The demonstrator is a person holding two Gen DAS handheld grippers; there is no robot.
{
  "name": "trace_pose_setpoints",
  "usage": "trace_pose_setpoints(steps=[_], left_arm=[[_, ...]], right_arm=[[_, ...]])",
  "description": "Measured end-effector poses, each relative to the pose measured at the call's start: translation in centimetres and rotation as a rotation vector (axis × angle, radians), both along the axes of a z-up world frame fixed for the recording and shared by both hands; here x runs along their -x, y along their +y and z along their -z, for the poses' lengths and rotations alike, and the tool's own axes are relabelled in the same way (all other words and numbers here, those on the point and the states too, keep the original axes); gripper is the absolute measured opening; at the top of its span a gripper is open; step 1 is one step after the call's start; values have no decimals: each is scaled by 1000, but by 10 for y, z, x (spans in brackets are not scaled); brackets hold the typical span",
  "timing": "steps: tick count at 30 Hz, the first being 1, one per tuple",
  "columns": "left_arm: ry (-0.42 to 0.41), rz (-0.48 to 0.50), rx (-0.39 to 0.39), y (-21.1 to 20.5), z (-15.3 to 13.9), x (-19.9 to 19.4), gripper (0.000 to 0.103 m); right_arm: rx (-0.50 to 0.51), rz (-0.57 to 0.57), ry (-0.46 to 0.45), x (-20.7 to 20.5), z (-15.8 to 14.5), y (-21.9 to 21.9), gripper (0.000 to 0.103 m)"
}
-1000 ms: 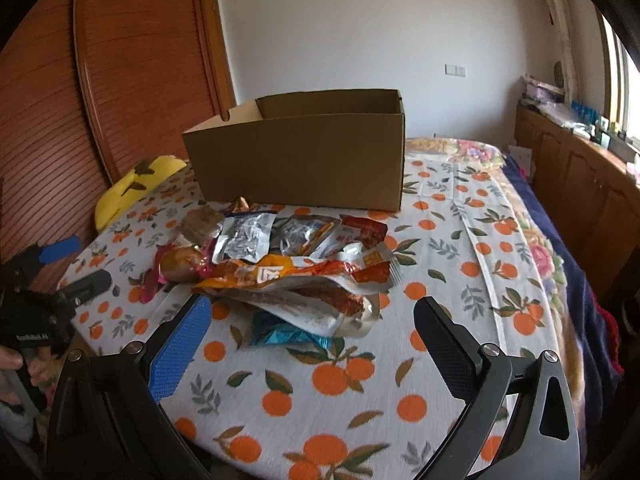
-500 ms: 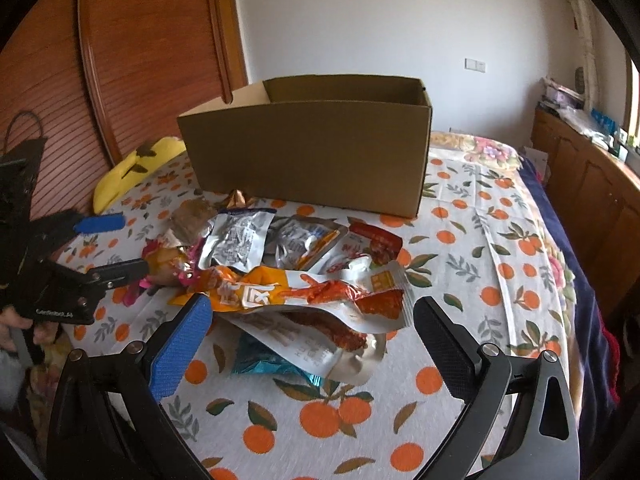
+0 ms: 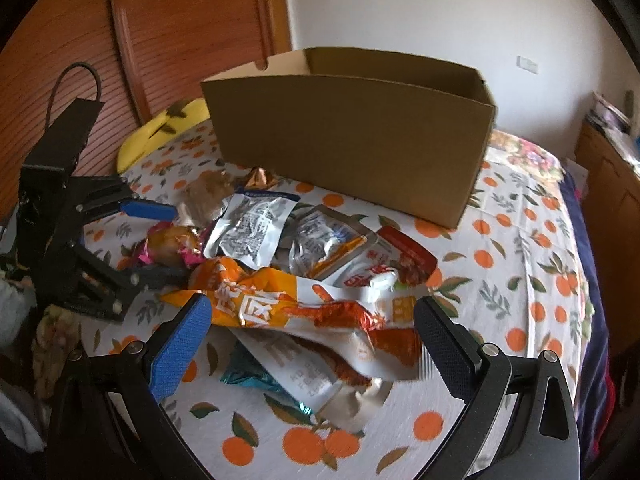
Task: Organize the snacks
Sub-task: 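Reach the left tool to the red snack bag while the right tool reaches the orange packet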
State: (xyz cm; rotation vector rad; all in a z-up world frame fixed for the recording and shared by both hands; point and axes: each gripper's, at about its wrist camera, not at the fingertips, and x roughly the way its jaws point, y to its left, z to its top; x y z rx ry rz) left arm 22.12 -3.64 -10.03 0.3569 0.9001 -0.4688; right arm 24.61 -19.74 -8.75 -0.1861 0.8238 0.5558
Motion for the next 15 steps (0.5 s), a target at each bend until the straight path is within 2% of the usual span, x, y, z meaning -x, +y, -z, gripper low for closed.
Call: trace_pose_setpoints(steps=[8, 12, 15], left_arm=[[-6, -32, 92, 16, -2, 7, 51], [-5, -39, 117, 20, -2, 7, 51], [-7, -40, 123, 21, 0, 6, 52]], right_arm=[[46, -127, 69, -13, 8, 4, 102], [89, -182, 74, -13, 11, 6, 102], [73, -214, 78, -12, 7, 6, 102]])
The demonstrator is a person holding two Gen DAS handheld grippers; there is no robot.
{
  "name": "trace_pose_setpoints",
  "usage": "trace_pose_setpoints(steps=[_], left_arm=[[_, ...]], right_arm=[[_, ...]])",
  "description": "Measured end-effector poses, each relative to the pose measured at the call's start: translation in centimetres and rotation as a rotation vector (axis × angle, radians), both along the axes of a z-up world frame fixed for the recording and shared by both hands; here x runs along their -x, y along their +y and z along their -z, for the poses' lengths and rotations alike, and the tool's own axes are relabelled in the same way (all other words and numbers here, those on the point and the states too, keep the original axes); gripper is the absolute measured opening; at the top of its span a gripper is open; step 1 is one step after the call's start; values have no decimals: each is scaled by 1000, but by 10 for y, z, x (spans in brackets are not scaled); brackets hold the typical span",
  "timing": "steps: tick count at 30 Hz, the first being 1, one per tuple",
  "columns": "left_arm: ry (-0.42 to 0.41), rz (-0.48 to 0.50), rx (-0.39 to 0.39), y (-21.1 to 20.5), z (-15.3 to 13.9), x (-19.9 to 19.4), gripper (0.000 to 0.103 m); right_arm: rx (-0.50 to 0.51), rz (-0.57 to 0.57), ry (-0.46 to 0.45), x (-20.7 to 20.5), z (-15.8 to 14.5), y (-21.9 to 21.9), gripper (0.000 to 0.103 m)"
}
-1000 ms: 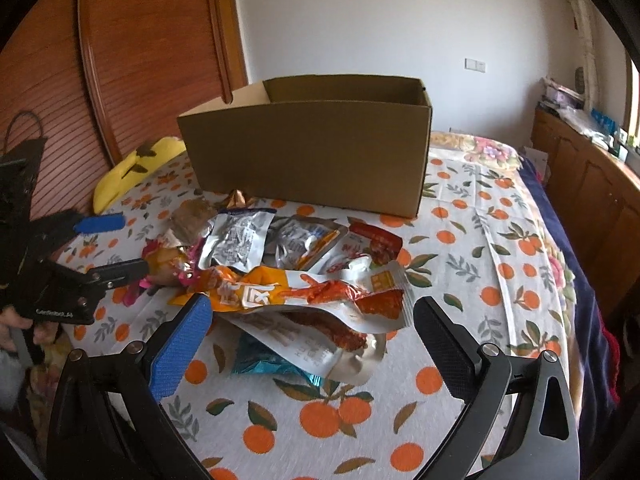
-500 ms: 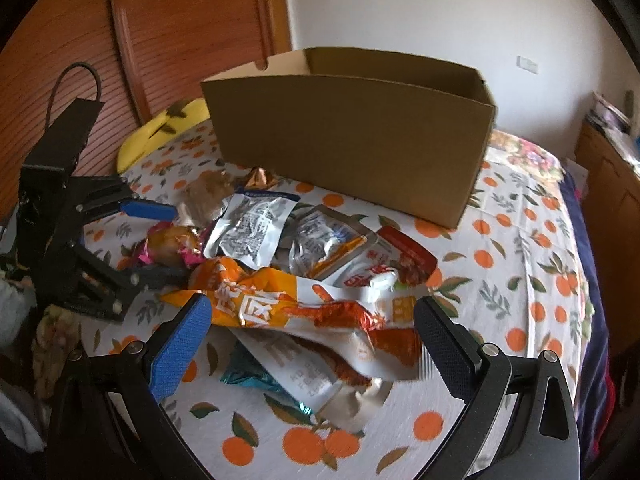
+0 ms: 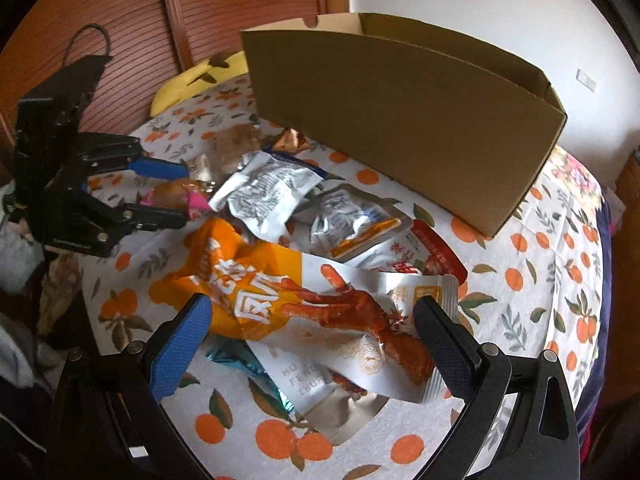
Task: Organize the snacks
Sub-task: 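Reach the left tool to the red snack bag while the right tool reaches the orange packet, then close the left tool on the red bag while the right tool grasps the orange packet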
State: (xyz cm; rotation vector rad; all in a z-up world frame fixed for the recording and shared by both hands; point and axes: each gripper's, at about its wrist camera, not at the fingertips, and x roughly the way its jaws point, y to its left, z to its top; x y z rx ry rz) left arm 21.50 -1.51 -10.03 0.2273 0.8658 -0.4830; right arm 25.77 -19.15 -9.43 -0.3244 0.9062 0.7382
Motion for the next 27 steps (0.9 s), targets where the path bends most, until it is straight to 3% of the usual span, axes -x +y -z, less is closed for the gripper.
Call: trace_pose_setpoints(steps=[9, 15, 18, 23, 27], left_arm=[[1, -3, 9, 1, 1, 0, 52], [2, -3, 10, 1, 1, 0, 52], [3, -3, 11, 1, 0, 0, 52], [3, -4, 13, 1, 0, 0, 52], [3, -6, 13, 2, 1, 1, 52]], right_arm=[[71, -55, -23, 5, 10, 23, 102], [45, -37, -23, -6, 12, 29, 100], [21, -36, 0, -9, 13, 32, 92], [-7, -25, 54, -14, 19, 33, 63], [-70, -10, 82, -16, 16, 28, 52]])
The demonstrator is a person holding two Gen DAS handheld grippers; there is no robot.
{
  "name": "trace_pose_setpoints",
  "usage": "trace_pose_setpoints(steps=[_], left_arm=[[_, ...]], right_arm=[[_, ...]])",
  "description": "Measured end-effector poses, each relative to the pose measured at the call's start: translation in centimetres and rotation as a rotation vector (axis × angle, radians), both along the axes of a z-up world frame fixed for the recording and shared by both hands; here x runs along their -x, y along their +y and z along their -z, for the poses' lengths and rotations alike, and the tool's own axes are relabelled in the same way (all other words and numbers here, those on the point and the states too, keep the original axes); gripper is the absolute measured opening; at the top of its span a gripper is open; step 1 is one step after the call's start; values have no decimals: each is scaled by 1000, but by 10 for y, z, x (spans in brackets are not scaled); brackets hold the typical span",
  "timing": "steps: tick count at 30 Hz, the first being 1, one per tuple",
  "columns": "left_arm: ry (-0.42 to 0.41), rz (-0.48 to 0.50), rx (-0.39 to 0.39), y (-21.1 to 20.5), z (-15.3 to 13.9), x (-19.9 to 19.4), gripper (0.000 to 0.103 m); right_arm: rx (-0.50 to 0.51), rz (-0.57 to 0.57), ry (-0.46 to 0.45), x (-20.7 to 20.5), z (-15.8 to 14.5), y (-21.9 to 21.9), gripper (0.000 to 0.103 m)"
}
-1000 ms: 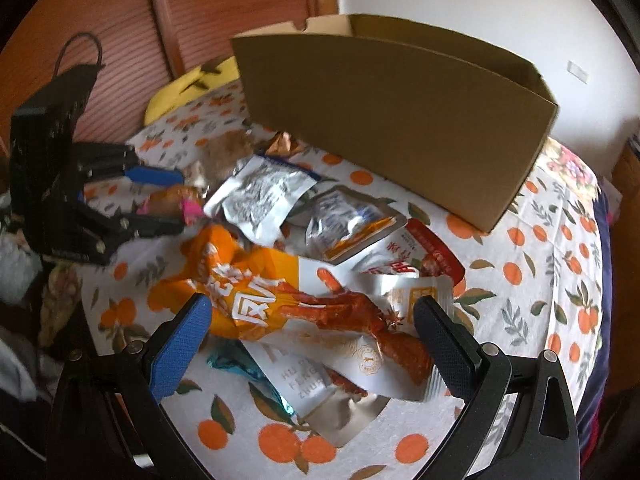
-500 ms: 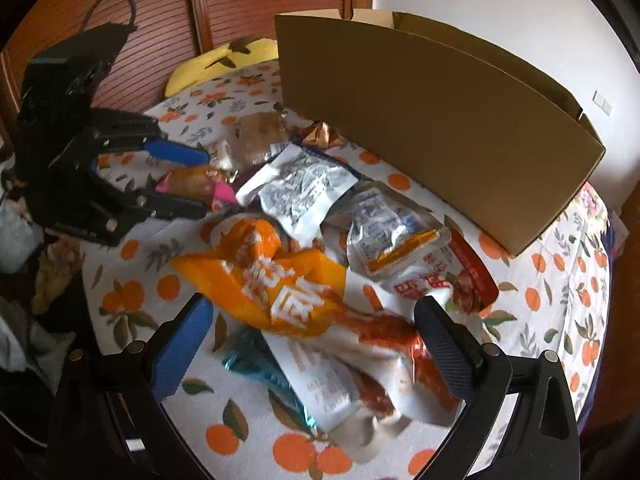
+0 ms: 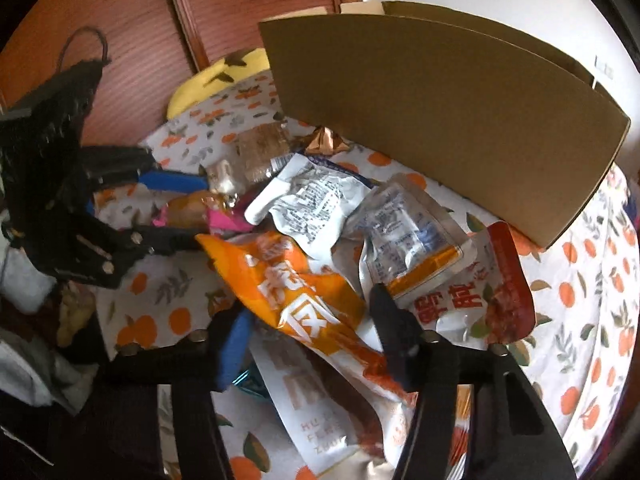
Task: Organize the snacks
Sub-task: 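Close the left tool on the red bag while the right tool grasps the orange packet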
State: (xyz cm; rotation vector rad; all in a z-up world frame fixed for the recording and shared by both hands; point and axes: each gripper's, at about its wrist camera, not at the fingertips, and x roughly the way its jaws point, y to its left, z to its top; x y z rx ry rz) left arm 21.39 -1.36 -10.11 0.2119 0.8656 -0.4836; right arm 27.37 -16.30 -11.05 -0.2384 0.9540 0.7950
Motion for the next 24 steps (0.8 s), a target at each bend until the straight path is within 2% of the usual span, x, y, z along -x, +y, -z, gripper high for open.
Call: trace_pose_setpoints(steps=[7, 9, 10, 13, 24], left_arm=[[2, -6, 9, 1, -1, 2, 51], [-2, -9, 17, 2, -1, 4, 50], [-4, -4, 28, 2, -2, 5, 41], [-7, -18, 32, 3, -3, 9, 40], [-73, -72, 89, 14, -23, 29, 39]], right_arm=[[-2, 60, -33, -3, -6, -4, 25], [13, 64, -43, -2, -5, -3, 25], [25, 66, -55, 0, -5, -3, 24], [45, 78, -96, 4, -9, -3, 21], [-2, 119, -179, 20, -43, -17, 21]])
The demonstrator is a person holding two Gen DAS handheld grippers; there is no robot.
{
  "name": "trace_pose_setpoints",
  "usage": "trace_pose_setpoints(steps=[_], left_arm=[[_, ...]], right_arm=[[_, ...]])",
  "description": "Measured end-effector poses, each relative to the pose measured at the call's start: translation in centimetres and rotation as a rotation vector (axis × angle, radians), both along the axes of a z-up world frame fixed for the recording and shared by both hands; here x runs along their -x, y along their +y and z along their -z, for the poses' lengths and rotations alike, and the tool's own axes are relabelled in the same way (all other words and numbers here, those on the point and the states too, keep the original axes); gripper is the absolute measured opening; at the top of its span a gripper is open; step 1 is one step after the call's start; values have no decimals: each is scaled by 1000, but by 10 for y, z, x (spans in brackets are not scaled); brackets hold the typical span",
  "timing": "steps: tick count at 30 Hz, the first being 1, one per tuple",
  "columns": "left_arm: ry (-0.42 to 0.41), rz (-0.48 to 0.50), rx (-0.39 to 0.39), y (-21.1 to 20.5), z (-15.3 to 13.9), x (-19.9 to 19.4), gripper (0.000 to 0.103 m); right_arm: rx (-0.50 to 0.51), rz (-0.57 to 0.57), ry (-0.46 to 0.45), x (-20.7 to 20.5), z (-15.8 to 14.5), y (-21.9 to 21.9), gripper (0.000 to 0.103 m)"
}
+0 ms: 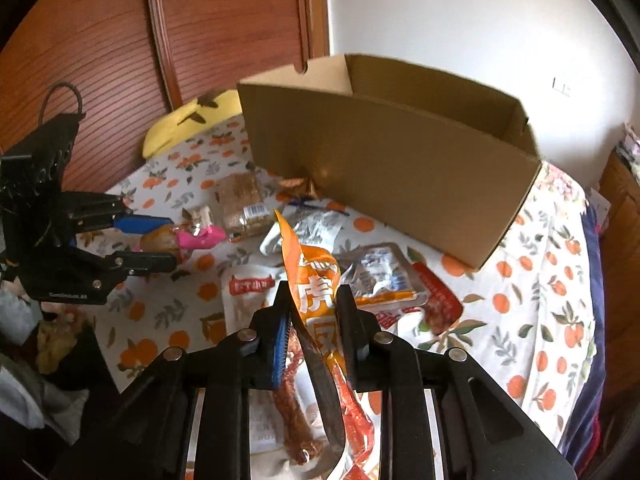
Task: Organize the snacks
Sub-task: 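Close the left tool on the red bag while the right tool grasps the orange packet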
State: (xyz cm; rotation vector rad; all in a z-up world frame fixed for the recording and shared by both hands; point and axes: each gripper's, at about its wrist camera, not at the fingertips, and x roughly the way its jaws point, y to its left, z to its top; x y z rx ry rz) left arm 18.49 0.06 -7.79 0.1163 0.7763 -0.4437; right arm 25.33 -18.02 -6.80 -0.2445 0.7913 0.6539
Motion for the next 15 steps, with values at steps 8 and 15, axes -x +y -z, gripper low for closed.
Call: trace_pose_setpoints(steps=[8, 15], left_arm=[[-69, -12, 40, 2, -27, 3, 40], [-120, -16, 62, 0, -47, -7, 40]], right_arm=[[-2, 4, -55, 8, -22, 2, 21], [-4, 22, -88, 6, -36, -1, 21]])
